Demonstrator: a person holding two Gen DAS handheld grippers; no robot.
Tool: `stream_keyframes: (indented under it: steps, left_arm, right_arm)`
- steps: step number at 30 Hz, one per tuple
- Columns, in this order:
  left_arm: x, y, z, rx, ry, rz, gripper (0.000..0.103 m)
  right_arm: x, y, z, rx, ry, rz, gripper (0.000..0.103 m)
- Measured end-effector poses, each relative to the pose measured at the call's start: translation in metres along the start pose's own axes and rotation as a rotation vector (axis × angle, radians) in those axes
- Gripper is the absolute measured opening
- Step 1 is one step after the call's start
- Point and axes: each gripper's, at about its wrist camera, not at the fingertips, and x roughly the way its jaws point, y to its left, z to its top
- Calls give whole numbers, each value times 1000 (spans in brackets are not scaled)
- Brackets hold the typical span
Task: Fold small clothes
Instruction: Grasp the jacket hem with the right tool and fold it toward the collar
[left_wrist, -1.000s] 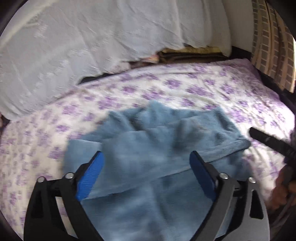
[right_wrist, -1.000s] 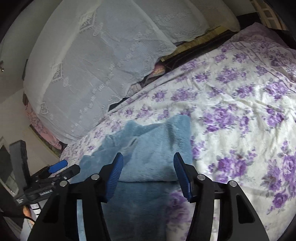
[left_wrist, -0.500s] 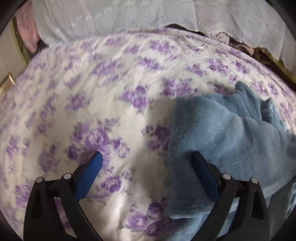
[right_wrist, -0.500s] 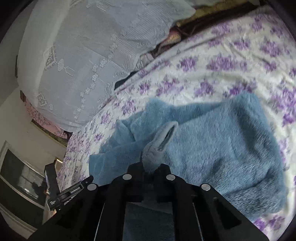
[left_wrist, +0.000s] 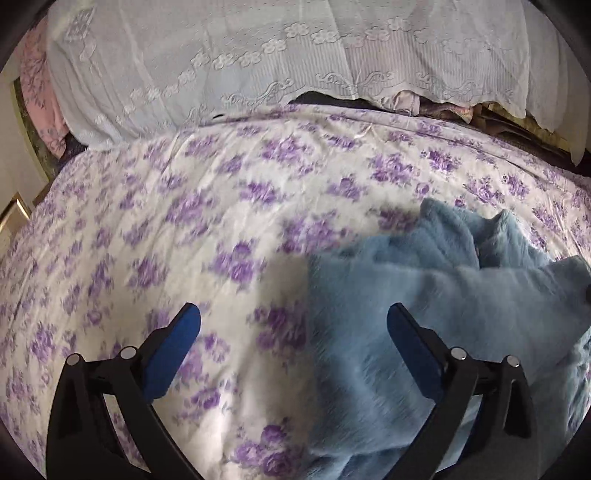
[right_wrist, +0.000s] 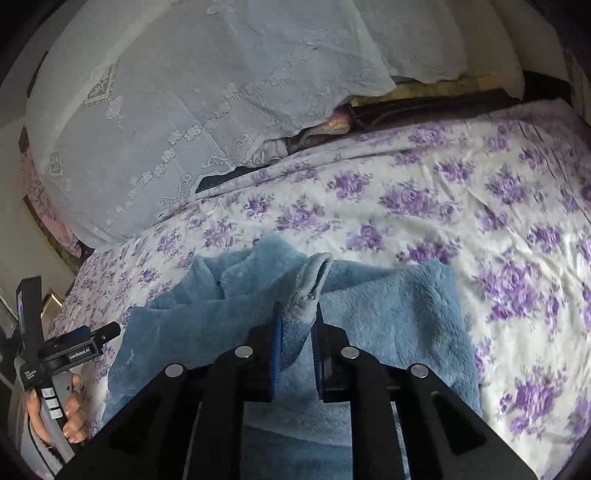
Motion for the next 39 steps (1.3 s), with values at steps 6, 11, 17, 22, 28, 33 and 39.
stream_keyframes:
  steps: [6,11,17,22,28,33,39]
  left_arm:
    - [56,-31,-4,57,145,48,99]
    - [53,-16,-15,-12,119,-38,99]
    - [32,-13,-16,23,62,-11,99]
    - [16,-26,6,39,20,-42,99]
    - [67,-40,-4,32,150,-36,99]
    - [25,-36,-8,47,56,-36,98]
    - [25,-69,-49,164,75,-26,99]
  right_arm:
    - [30,-17,-8,57,108,-57,14]
    - [21,-42,-28,152,137,36,11]
    - [-10,-36,-10,107,-1,-146,25]
    - [18,-4,15,15,13,-26,23]
    - [73,-4,-1,41,151,-19,20]
    - [18,26,-6,-98,46,-14,26]
    - [34,34,-47,-170,181,-5,36]
